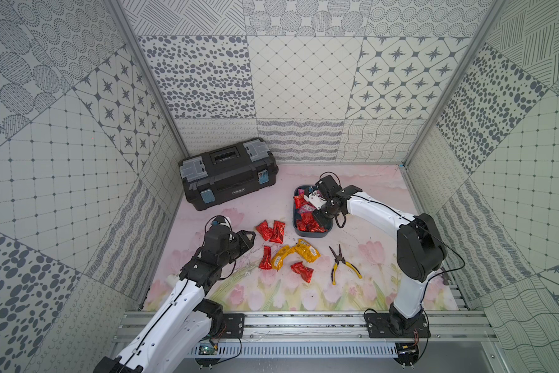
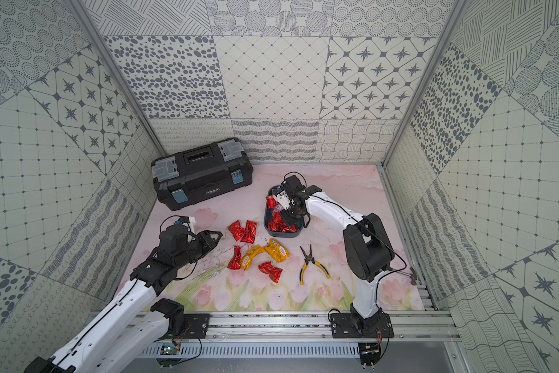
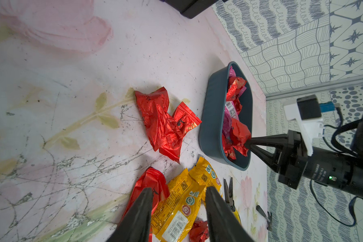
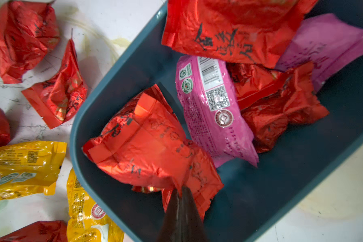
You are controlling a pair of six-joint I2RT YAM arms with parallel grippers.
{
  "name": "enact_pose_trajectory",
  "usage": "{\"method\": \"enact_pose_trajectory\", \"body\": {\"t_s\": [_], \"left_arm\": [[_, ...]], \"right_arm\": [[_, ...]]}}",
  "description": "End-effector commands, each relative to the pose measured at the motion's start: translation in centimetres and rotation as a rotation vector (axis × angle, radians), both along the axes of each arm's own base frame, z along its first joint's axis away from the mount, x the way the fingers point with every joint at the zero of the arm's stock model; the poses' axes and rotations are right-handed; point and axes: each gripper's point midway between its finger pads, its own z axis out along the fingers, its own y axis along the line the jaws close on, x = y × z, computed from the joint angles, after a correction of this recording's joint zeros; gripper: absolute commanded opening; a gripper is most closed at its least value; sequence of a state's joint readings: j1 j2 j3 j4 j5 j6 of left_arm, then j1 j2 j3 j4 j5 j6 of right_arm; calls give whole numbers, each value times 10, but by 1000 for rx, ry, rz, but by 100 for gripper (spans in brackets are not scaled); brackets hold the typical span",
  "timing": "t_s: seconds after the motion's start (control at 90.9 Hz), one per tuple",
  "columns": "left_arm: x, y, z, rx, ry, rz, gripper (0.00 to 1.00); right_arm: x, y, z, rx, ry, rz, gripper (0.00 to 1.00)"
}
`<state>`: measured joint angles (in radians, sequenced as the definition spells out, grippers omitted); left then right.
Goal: Take the tea bags out of the storage box
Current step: Pick up the tea bag from the storage box, then place the tea bag at the center of the board.
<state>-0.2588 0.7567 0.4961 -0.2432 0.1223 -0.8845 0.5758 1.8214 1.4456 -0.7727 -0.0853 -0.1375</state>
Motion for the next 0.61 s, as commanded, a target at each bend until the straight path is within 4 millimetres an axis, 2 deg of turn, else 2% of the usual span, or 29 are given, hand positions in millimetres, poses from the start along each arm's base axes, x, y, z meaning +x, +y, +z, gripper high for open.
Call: {"method": "enact_pose_trajectory", "body": {"t_s": [0.0,0.11,0.22,0.319,0.429,0.594], "left_arm": [[5,5,11,18,-44,11,45],[2,15,5,29,-14,76,45],[-8,37,-7,41,31,208,46],[-23,59,-14,57,44,331,45],[-39,75,-24,52,52,417,45],[-56,90,-28,44,28,489,45]], "right_arm": [[-11,14,40,58,-83,7,0],[-28,40,55,82,-111,49,0],[-48,77,57,104,-118,108,0],[-69,117,52,127,-113,174,0],[-88,159,40,145,-102,239,0],[-99,203,16,130,-91,273,0]]}}
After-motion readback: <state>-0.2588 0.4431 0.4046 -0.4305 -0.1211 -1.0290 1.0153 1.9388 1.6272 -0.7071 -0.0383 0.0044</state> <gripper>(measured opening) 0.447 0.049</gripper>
